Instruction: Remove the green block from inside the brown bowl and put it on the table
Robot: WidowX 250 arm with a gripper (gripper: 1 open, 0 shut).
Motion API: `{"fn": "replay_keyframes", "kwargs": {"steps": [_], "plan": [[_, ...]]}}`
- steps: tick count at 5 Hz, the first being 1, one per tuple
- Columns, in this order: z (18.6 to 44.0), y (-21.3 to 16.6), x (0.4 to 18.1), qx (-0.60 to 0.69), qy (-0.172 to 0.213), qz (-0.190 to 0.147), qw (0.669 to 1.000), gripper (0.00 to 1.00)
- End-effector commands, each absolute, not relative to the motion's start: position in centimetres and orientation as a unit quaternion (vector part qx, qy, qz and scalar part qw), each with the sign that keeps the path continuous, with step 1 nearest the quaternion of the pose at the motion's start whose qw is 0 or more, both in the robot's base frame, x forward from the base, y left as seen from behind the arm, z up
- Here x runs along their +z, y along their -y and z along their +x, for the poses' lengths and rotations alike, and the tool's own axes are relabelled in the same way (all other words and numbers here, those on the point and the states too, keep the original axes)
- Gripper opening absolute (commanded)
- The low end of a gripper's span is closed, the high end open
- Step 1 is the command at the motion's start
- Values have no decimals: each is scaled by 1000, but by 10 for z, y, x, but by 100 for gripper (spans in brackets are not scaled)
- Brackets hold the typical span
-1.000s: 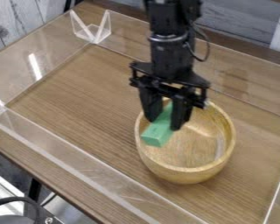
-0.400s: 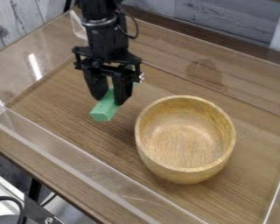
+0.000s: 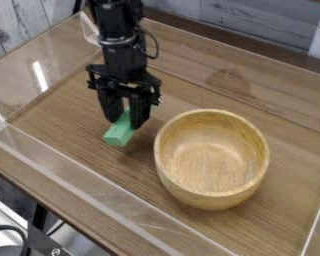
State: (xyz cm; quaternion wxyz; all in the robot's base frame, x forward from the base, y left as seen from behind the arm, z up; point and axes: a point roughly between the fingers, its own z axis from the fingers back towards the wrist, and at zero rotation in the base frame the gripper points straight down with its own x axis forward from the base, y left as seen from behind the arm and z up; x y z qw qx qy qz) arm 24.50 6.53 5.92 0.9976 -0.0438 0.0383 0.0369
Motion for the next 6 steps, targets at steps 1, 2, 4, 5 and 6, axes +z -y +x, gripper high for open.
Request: {"fn": "replay_keyframes", "kwargs": {"steps": [1, 2, 4, 5, 6], "plan": [[250, -69, 63, 35, -25, -36, 998, 0], [251, -69, 63, 35, -26, -37, 998, 0], [253, -66, 89, 32, -8, -40, 999, 100], [256, -60, 119, 26, 14, -40, 999, 100], [252, -58, 117, 22, 17, -33, 999, 100]]}}
